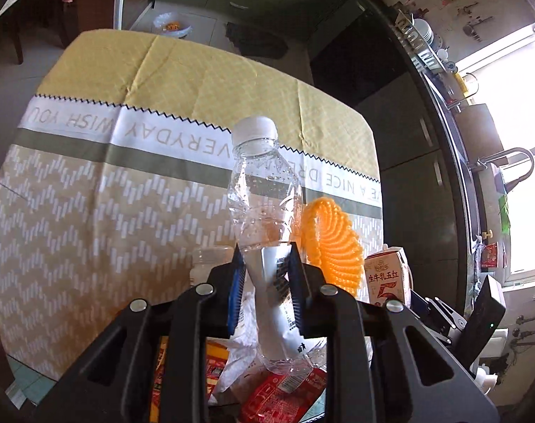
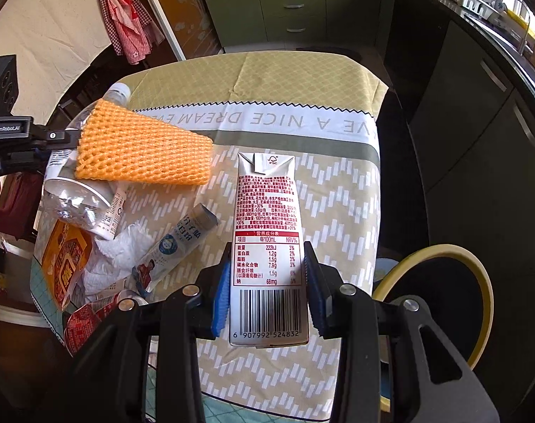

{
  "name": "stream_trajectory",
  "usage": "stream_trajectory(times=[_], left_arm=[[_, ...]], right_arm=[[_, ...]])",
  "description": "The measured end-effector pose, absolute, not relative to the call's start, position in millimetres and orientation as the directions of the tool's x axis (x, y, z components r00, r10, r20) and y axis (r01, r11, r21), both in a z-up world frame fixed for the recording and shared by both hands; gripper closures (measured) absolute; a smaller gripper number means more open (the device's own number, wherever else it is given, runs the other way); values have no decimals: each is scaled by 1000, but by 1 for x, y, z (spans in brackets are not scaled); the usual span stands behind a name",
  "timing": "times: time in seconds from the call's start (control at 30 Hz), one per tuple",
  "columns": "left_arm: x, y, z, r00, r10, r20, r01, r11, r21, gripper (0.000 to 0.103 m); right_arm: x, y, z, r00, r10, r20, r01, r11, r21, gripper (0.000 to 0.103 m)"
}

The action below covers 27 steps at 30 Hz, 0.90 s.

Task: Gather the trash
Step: 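Carry the water bottle to the bin and release it with the left gripper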

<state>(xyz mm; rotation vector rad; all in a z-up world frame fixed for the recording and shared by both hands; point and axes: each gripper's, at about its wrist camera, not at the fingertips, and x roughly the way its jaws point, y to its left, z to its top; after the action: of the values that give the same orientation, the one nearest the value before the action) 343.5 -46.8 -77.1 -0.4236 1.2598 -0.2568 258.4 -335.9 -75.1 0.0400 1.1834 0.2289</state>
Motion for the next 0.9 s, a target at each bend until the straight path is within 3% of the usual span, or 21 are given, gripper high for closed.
stream_trajectory(times=[0.27,0.57,0.73,0.9], left_arm=[[304,-31,-22,399,-392,-829,61,913,-403,81],[276,-87,9,378,-456,-806,244,889,-388,81],[262,-135,9,330,-469,-819,327,871,-367,81],[252,-189,4,269,-491,-828,415,835,-360,81]], right_arm=[[214,-425,-70,412,108,-905,19,992,127,66],[196,-516,-129,328,-86,-941,227,974,-10,66],[192,-540,-145,317,-94,-944,276,961,-3,62],[164,-558,-120,400,-59,-914,296,953,68,58]])
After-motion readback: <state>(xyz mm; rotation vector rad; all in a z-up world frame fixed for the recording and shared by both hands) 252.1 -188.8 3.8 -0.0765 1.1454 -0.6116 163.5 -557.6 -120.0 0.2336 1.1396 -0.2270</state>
